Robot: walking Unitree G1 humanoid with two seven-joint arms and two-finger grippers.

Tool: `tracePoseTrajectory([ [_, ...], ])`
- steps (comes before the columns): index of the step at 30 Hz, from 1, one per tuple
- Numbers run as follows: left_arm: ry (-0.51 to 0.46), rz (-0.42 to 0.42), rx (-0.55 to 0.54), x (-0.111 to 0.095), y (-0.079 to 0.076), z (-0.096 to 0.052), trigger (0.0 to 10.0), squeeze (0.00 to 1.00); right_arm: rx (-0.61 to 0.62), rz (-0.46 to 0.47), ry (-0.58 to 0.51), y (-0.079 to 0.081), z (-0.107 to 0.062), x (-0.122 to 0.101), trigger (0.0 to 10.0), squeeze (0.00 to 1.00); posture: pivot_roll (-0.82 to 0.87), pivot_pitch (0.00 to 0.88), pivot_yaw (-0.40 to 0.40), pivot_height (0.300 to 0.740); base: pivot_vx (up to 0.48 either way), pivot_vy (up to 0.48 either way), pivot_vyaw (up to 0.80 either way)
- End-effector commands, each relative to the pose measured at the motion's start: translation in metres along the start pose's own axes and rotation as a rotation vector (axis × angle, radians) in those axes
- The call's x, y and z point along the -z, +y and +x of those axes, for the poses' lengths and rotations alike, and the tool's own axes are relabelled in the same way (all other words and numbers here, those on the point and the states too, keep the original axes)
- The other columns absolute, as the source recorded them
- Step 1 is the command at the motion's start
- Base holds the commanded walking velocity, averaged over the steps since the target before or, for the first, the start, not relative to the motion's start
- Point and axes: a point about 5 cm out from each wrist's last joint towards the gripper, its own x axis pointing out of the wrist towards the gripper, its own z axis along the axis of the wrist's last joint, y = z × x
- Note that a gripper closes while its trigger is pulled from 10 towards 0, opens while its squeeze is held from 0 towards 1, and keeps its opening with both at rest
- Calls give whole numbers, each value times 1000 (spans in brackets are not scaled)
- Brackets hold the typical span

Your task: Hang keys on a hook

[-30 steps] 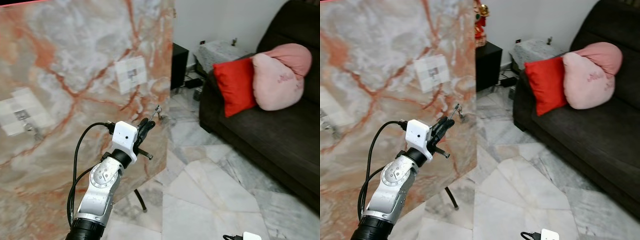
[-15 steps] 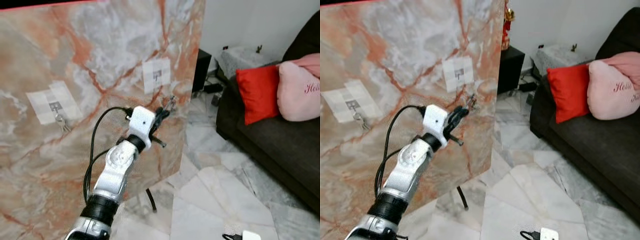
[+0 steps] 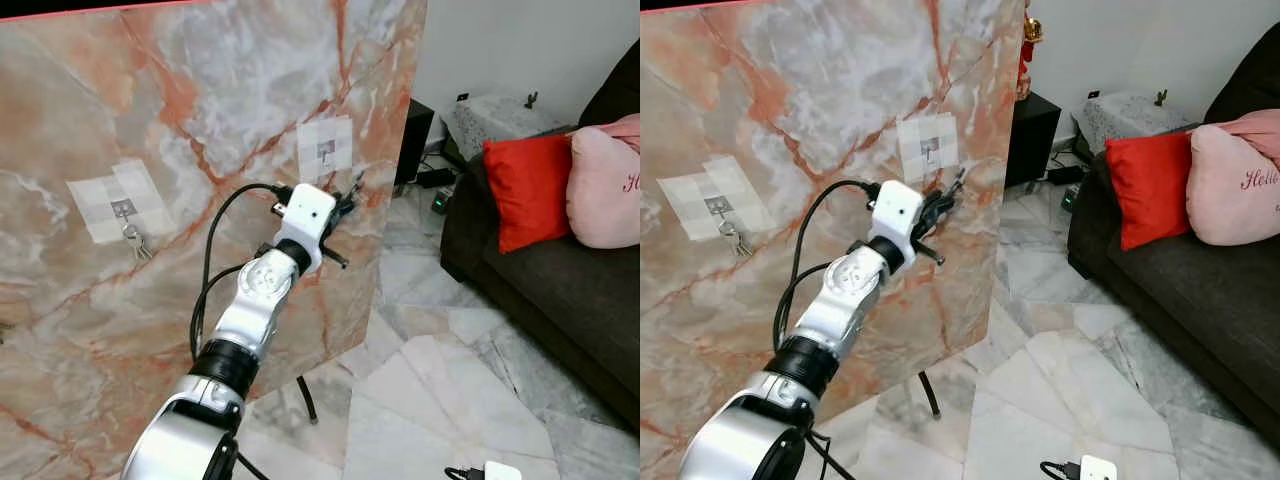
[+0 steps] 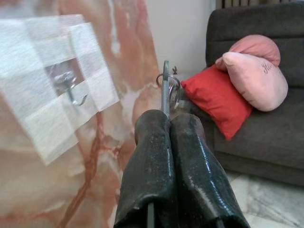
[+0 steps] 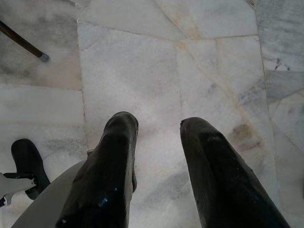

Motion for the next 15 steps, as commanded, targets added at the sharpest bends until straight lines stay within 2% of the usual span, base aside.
tracePoseTrajectory([
  [1, -10, 38, -7, -7, 0, 7, 10000, 0, 7, 1, -1, -1, 0, 0, 10000, 0, 7, 0, -51, 740, 0, 0, 0],
  [9, 6, 71, -61, -9, 8, 14, 10000, 0, 5, 0, -1, 0, 0, 0, 10000, 0, 14, 0, -51, 740, 0, 0, 0],
  [15, 27, 94, -58, -9, 10, 18, 10000, 0, 4, 0, -2, 0, 0, 0, 10000, 0, 11, 0, -49, 740, 0, 0, 0],
])
